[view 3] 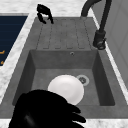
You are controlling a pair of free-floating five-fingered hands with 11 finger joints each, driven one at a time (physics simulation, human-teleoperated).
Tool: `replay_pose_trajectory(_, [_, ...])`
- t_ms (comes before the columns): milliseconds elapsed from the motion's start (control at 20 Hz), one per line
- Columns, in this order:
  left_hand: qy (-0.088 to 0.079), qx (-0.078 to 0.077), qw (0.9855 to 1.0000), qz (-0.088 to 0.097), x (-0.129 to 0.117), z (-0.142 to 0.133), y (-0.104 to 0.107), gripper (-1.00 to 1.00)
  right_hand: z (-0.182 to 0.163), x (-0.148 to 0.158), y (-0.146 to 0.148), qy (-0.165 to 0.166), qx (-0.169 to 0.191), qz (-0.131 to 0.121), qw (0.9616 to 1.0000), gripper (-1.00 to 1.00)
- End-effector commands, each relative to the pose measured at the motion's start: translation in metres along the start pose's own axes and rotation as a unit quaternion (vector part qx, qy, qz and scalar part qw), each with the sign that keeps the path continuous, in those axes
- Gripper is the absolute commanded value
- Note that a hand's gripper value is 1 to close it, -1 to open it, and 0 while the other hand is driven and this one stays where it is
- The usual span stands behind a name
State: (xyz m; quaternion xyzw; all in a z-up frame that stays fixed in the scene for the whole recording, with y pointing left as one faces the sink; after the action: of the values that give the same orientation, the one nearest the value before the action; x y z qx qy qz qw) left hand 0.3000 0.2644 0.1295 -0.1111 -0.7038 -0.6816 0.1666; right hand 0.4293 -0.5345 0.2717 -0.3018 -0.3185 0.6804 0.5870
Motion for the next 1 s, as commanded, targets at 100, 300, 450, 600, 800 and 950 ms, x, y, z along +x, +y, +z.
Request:
replay_pose_trajectory(100, [0.000, 0.000, 1.0000, 0.000, 0.000, 0.000, 0.000, 0.00, -0.009, 0.000, 0.008, -0.004, 0.007, 0.005, 1.0000, -1.00])
replay_pose_trajectory(300, [0.000, 0.000, 1.0000, 0.000, 0.000, 0.000, 0.000, 0.00, -0.011, -0.005, 0.012, -0.010, 0.003, 0.005, 0.9999, -1.00])
replay_pose_trajectory(450, [0.000, 0.000, 1.0000, 0.000, 0.000, 0.000, 0.000, 0.00, -0.010, -0.012, 0.012, -0.018, 0.001, 0.000, 0.9998, -1.00])
replay_pose_trajectory(600, [0.000, 0.000, 1.0000, 0.000, 0.000, 0.000, 0.000, 0.00, -0.011, -0.011, 0.014, -0.015, 0.006, -0.002, 0.9999, -1.00])
replay_pose_trajectory(800, [0.000, 0.000, 1.0000, 0.000, 0.000, 0.000, 0.000, 0.00, -0.019, -0.012, 0.016, -0.007, 0.011, -0.003, 0.9999, -1.00])
replay_pose_trajectory(950, [0.000, 0.000, 1.0000, 0.000, 0.000, 0.000, 0.000, 0.00, -0.025, -0.011, 0.019, -0.006, 0.012, -0.001, 0.9999, -1.00])
